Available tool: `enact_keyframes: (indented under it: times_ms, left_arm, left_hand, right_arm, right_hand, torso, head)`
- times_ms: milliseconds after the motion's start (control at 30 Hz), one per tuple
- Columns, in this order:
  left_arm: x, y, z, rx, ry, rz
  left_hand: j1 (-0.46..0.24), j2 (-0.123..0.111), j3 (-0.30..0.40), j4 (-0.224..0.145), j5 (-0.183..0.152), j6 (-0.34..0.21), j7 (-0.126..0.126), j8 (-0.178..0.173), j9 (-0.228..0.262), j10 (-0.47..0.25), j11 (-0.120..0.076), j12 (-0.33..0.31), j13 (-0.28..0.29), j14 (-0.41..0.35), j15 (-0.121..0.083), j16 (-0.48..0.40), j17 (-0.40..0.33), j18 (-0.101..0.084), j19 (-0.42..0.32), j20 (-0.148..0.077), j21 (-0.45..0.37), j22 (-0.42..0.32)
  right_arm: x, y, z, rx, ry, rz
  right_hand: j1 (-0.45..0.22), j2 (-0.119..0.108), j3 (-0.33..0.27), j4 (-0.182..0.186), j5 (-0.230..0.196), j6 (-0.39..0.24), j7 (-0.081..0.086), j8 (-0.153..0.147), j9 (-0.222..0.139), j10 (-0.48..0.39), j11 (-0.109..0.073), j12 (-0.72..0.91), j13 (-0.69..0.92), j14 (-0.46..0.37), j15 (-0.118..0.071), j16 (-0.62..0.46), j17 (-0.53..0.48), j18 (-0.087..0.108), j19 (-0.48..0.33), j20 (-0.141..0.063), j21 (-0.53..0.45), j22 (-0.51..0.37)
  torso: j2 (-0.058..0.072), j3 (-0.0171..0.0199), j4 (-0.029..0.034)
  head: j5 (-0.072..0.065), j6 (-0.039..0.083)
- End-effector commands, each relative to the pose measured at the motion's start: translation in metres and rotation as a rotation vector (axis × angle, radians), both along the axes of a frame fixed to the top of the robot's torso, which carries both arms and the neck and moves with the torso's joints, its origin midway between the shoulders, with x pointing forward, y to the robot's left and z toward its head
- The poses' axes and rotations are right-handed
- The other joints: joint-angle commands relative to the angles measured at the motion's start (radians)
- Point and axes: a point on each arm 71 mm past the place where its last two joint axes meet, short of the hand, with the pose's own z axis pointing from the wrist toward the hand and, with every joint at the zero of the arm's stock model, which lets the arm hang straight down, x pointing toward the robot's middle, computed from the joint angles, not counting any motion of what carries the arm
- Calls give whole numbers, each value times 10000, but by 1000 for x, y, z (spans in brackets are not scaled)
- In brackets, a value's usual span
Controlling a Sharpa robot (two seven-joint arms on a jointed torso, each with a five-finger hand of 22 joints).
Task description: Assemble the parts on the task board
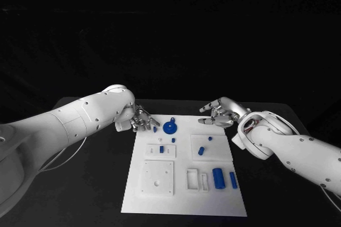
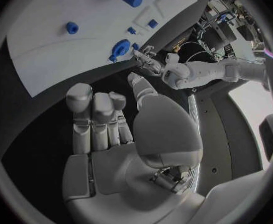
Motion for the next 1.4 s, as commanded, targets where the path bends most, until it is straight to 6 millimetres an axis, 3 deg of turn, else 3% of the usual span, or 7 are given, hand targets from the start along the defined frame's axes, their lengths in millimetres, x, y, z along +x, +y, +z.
enact_keyframes:
  times_ms: [33,400,567,733,833,967,1400]
  left_arm:
    - [-1,-5,-1,-102,128,-308]
    - [-2,-10,-2,-198,204,-443]
    - [-2,-10,-3,-205,257,-490]
    - [-2,-10,-4,-225,276,-506]
    - [-3,-12,-5,-252,287,-552]
    - [-3,-13,-6,-313,322,-604]
    - [-4,-13,-5,-498,228,-629]
  left_hand:
    - [-28,-70,6,68,24,10,-44,-34,191,275,-65,44,13,-31,-51,47,-23,-4,-79,-17,49,187]
    - [-9,-99,37,164,-2,21,-46,-76,319,276,-66,44,15,-35,-53,60,-18,-6,-83,-18,44,186]
    - [-58,204,-119,-230,85,79,-48,-181,386,283,-59,44,10,-41,-53,81,-10,-12,-95,-18,44,188]
    - [56,717,-364,-786,593,65,-37,-230,430,275,-53,41,7,-54,-55,86,-20,-12,-102,-17,43,187]
    - [150,1061,-624,-1205,689,62,-40,-295,394,282,-52,39,2,-63,-58,83,-35,-17,-105,-19,41,188]
    - [273,1356,-754,-1541,781,80,-54,-350,341,287,-53,36,-5,-64,-61,90,-33,-24,-109,-23,38,189]
    - [869,1976,-431,-2182,1120,36,-94,-359,339,329,-60,-1,-43,-62,-76,66,-62,-49,-114,-40,16,185]
  right_arm:
    - [0,1,1,-43,-88,42]
    - [0,1,0,-53,-78,42]
    - [0,2,0,-60,-75,42]
    - [0,2,0,-74,-72,31]
    - [0,2,0,-78,-66,31]
    - [1,3,0,-81,-55,34]
    - [2,4,-1,-77,-14,44]
  right_hand:
    - [-75,-10,35,-19,47,-13,14,-32,-5,-68,2,-65,-8,-20,13,-62,-8,36,38,10,-49,981]
    - [-47,-9,33,-32,81,-2,14,-31,-5,-60,0,-54,0,-14,12,-49,1,34,44,9,-21,988]
    - [-47,-12,36,-36,137,-19,16,-33,-6,-68,1,-66,-7,-16,12,-54,-2,35,41,9,-32,985]
    - [-7,1,67,-62,129,-8,17,-32,-5,-63,-2,-57,0,-15,11,-50,1,35,40,8,-33,985]
    - [-11,0,85,-70,117,-4,17,-33,-6,-64,-2,-60,-1,-13,11,-47,3,36,40,7,-39,983]
    - [-11,0,85,-70,117,-4,17,-33,-6,-64,-2,-60,-1,-13,11,-47,3,36,40,7,-39,983]
    - [-31,-7,128,-92,135,-12,18,-32,-6,-68,0,-65,-1,-15,11,-51,2,36,37,7,-35,983]
  torso:
    - [-5,3,-4]
    - [6,-5,19]
    - [5,-2,9]
    - [6,-11,26]
    - [2,-4,24]
    - [5,-5,10]
    - [13,-2,26]
  head:
    - [-4,-8]
    - [-18,-10]
    - [-10,-7]
    - [-23,-19]
    - [-24,-22]
    - [-20,-20]
    - [-28,-21]
